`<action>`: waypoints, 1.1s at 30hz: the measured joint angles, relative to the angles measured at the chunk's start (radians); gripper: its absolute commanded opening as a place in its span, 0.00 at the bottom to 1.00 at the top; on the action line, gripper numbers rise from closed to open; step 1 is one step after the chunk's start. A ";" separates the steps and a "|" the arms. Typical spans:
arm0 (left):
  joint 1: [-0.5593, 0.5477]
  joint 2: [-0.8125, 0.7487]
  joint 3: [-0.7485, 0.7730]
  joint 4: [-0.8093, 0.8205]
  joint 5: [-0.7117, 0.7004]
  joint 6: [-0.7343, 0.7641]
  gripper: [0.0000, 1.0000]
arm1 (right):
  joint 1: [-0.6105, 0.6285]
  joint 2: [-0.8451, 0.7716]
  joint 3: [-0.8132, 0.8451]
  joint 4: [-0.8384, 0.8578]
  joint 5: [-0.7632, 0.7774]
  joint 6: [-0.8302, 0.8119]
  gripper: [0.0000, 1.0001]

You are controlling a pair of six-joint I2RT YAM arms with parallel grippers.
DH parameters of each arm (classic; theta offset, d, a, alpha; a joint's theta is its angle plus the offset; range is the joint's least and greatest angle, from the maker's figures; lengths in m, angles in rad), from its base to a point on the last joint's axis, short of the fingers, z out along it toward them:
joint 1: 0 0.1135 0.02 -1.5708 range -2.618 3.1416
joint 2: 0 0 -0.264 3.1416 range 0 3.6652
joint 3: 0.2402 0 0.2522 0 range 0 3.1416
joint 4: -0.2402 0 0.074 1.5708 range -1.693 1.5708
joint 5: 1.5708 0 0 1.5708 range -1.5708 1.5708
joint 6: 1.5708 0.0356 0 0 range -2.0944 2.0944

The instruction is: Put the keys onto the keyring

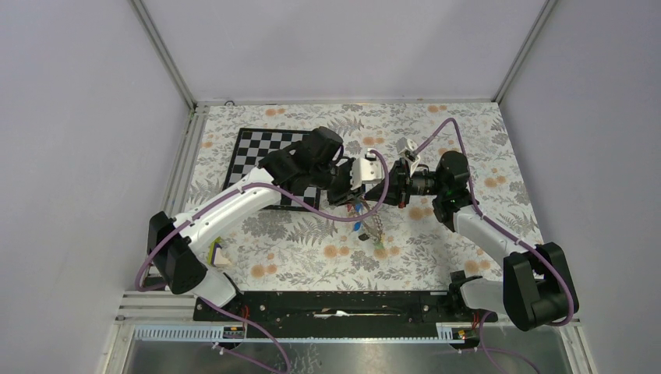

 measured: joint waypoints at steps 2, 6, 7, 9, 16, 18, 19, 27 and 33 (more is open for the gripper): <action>0.000 0.000 0.000 0.000 0.014 -0.003 0.32 | 0.000 0.000 0.000 0.000 -0.002 -0.001 0.00; 0.000 0.001 0.000 0.000 0.042 -0.011 0.30 | -0.001 0.000 0.000 0.000 -0.006 -0.004 0.00; 0.000 0.001 0.000 0.000 0.048 -0.014 0.28 | -0.001 0.000 0.000 0.000 -0.006 -0.004 0.00; 0.000 0.001 0.000 0.000 0.056 -0.018 0.23 | -0.001 0.000 0.000 0.000 -0.006 -0.005 0.00; 0.000 0.004 0.000 0.002 0.067 -0.029 0.00 | -0.001 0.000 0.000 0.000 -0.010 -0.014 0.00; 0.000 0.006 0.000 0.004 0.066 -0.030 0.00 | -0.001 0.000 0.000 -0.001 -0.016 -0.020 0.00; 0.001 0.008 0.000 0.004 0.066 -0.031 0.00 | -0.001 0.000 0.000 -0.001 -0.017 -0.024 0.00; -0.004 0.050 0.070 -0.076 0.032 -0.024 0.00 | -0.001 -0.041 0.005 -0.142 0.021 -0.196 0.34; -0.018 0.136 0.222 -0.234 -0.055 -0.023 0.00 | -0.001 -0.068 0.015 -0.280 0.059 -0.340 0.51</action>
